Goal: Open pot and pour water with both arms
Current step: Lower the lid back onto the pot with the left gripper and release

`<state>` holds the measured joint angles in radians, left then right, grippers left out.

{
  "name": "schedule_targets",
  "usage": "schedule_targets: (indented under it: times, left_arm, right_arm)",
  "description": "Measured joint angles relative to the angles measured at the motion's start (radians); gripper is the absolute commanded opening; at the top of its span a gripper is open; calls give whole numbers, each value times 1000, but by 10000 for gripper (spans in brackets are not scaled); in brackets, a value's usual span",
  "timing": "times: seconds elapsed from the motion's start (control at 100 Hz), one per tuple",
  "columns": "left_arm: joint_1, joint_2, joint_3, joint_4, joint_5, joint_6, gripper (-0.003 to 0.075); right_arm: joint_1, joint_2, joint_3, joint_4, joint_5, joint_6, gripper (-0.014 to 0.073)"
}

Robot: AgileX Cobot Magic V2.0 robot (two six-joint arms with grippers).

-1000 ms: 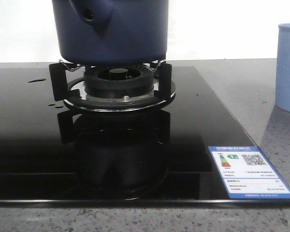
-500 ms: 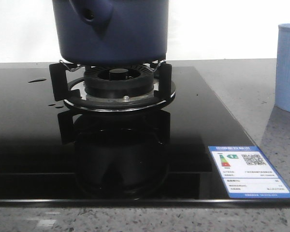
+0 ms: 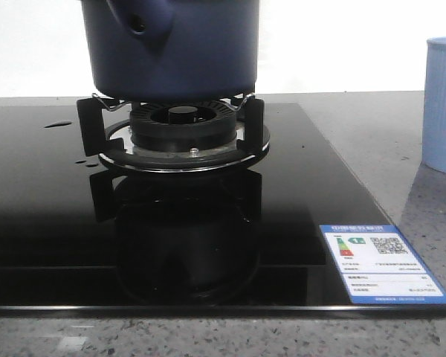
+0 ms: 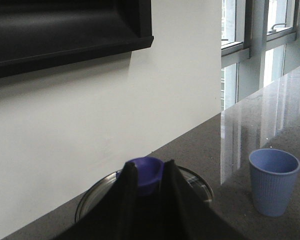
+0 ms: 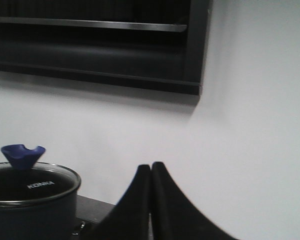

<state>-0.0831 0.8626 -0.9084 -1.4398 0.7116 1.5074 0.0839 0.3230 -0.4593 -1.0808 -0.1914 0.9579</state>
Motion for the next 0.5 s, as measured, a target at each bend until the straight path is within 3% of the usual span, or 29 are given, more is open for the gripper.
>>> schedule_targets:
  times: [0.1,0.33,0.5]
  left_arm:
    - [4,-144,133,10,-39,-23,-20]
    - [5,-407,411,17,-126,-38,-19]
    - [5,-529,497,17,-137,-38,-19]
  right_arm:
    - [0,0,22,-2,-37,21,-67]
    - [2,0,104,-6,-43,44,-67]
    - [18,0,112,-6,-43,45,-67]
